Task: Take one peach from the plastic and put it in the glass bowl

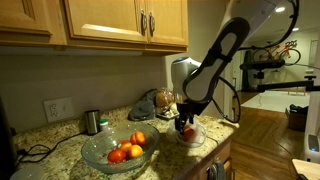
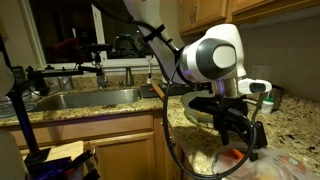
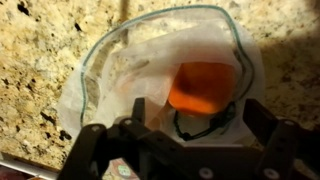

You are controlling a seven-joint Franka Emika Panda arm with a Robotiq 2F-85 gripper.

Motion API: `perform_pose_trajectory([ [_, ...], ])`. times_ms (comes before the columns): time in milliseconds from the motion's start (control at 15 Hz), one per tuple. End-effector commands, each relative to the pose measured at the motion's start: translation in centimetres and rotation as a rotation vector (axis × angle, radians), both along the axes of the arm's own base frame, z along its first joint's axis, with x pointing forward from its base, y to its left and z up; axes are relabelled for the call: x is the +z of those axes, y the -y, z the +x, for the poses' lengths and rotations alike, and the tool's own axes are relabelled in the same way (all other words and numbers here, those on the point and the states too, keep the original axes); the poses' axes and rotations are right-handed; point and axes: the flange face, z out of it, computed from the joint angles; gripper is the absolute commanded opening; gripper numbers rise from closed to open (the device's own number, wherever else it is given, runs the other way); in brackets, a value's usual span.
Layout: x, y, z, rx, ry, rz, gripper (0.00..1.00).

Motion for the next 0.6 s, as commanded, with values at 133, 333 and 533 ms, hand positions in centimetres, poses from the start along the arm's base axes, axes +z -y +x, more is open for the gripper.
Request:
perform_pose_trajectory([
  [133,0.1,0.1,0.1,0.014,-0.017,0.011,1.0],
  [333,0.1,-0.2,0.2,0.023,-0.02,0.012,1.0],
  [533,0.3,-0.8,0.3,0.041,-0.022,0.016,1.0],
])
